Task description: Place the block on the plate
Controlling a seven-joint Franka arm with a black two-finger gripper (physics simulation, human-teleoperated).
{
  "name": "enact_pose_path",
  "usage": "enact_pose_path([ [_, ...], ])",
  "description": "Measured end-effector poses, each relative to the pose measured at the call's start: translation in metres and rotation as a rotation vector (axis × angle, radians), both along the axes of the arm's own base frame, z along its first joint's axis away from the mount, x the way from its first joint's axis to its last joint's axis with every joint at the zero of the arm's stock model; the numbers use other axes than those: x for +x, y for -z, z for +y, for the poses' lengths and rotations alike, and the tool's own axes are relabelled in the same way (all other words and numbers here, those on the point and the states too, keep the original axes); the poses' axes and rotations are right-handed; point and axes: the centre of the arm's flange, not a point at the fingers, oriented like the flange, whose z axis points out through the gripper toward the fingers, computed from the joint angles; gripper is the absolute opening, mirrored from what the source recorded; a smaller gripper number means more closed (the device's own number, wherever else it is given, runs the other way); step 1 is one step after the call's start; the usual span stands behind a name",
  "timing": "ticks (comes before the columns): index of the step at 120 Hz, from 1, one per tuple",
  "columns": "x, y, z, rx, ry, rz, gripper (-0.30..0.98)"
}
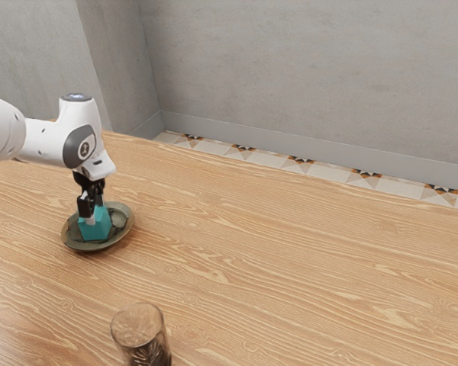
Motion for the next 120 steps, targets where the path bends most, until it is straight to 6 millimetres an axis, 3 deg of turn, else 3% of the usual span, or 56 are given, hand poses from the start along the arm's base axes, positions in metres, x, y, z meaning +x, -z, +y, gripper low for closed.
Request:
enact_pose_path([
  [16, -0.004, -0.039, -0.009, -0.008, 0.0, -0.043, 0.62],
  [26, -0.006, -0.057, -0.025, -0.039, -0.004, -0.049, 0.64],
  [55, -0.005, -0.116, -0.113, -0.109, 0.04, -0.058, 0.67],
  [68, -0.007, -0.142, -0.136, -0.119, 0.042, -0.072, 0.68],
  [93, 0.0, -0.218, -0.185, -0.121, 0.067, -0.125, 0.68],
  [105, 0.001, -0.252, -0.198, -0.121, 0.066, -0.149, 0.68],
  [120, -0.002, -0.26, -0.199, -0.122, 0.04, -0.135, 0.68],
])
